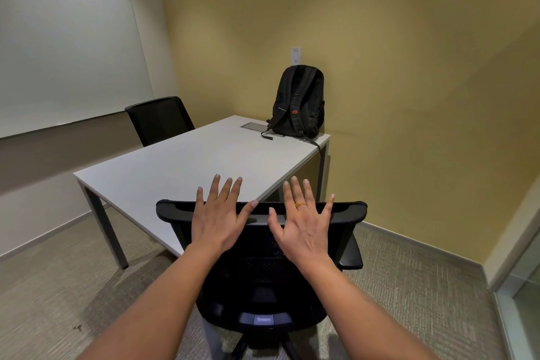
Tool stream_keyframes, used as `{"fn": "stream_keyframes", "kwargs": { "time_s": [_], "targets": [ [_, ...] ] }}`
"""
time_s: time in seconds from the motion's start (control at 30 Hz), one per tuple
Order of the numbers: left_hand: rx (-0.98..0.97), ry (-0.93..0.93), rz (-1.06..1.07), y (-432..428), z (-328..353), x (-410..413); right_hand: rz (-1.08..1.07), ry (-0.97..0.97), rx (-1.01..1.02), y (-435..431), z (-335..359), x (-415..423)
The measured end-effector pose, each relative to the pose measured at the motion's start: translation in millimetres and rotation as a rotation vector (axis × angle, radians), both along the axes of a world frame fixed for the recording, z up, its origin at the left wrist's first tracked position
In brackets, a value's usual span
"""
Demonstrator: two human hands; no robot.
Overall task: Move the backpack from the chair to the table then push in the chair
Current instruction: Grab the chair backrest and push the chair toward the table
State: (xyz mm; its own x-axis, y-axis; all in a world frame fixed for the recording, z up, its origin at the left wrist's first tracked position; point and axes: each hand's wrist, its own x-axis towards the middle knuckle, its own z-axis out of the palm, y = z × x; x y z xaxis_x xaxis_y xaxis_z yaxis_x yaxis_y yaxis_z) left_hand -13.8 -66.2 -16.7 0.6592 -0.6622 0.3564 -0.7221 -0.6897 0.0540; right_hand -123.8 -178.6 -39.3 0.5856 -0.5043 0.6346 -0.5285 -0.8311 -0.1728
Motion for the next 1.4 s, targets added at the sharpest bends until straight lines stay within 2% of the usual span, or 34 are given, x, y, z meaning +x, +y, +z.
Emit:
{"fn": "stream_keyframes", "kwargs": {
  "time_s": [0.5, 1.4],
  "targets": [
    [-0.008, 0.025, 0.099, -65, 1, -14, 0.116, 0.021, 0.044, -80, -2, 4],
    [0.003, 0.06, 0.355, -284, 0, -42, 0.403, 0.224, 0.108, -327, 6, 18]
  ]
}}
